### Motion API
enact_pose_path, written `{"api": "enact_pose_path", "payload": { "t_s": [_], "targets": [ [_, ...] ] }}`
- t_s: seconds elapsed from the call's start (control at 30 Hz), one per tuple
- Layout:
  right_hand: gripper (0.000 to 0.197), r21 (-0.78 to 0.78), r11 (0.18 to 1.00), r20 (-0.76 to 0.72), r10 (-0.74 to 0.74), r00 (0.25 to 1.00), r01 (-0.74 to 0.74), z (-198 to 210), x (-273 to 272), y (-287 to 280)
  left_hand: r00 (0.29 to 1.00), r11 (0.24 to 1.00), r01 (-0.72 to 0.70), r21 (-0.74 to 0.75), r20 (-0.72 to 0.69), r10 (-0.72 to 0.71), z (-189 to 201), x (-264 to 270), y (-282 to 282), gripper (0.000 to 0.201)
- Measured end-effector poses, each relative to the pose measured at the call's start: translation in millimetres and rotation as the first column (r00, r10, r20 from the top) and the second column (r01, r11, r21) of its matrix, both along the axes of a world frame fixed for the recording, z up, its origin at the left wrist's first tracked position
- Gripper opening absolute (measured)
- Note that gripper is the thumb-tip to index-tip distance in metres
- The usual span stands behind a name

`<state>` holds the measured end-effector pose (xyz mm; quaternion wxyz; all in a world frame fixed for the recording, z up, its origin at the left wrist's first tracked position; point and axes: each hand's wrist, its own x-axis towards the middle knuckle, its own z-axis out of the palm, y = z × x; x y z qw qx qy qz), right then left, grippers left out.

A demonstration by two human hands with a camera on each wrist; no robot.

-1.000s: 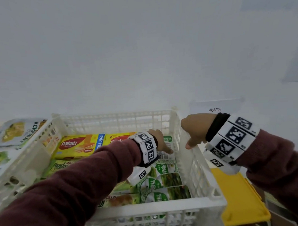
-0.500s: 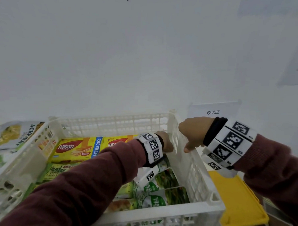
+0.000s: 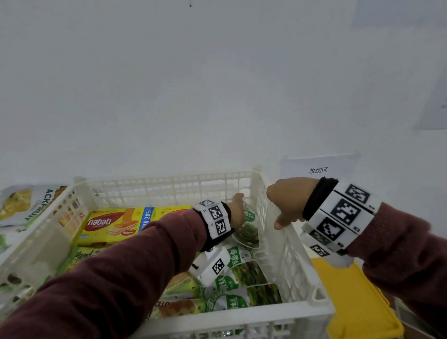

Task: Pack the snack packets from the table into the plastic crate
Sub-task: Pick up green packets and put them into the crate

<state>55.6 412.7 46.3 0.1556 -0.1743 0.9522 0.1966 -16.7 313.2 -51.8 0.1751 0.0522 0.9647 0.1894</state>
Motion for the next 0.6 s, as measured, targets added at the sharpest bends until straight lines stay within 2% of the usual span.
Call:
{"api": "enact_pose_path", "payload": {
  "t_s": [0.13,0.2,0.23,0.3,0.37,0.4,0.43,0.53,0.6],
  "targets": [
    [0.046,-0.012,1.000,-0.001,-0.008,1.000,0.008,-1,-1,1,0.996,0.978,0.087,-0.190,-0.012,-0.091,-7,6,-8,0.071],
    [0.047,-0.020,1.000,-0.005,-0.012,1.000,0.012,-1,0,1,0.990,0.961,0.103,-0.258,-0.068,-0.124,-6,6,-9,0.062],
    [0.048,-0.022,1.000,-0.009,-0.013,1.000,0.013,-1,1,1,0.983,0.961,0.123,-0.246,-0.101,-0.152,-3,7,-9,0.050],
    [0.048,-0.022,1.000,-0.016,-0.015,1.000,0.015,-1,2,1,0.969,0.959,0.182,-0.217,-0.128,-0.213,11,12,-9,0.014],
    [0.048,-0.025,1.000,-0.016,-0.019,1.000,0.019,-1,2,1,0.950,0.932,0.246,-0.265,-0.127,-0.287,18,14,-13,0.037],
    [0.047,-0.027,0.999,-0.017,-0.020,1.000,0.020,-1,2,2,0.945,0.906,0.283,-0.316,-0.068,-0.319,20,17,-14,0.039],
    [0.047,-0.029,0.999,-0.017,-0.021,1.000,0.021,-1,2,2,0.932,0.857,0.334,-0.392,-0.001,-0.363,22,24,-16,0.032],
    [0.047,-0.028,0.999,-0.013,-0.022,1.000,0.022,-2,3,1,0.869,0.665,0.484,-0.569,0.220,-0.444,9,44,-21,0.018],
    [0.047,-0.025,0.999,-0.015,-0.023,1.000,0.022,-1,4,0,0.834,0.585,0.535,-0.609,0.270,-0.482,0,48,-21,0.017]
  ]
}}
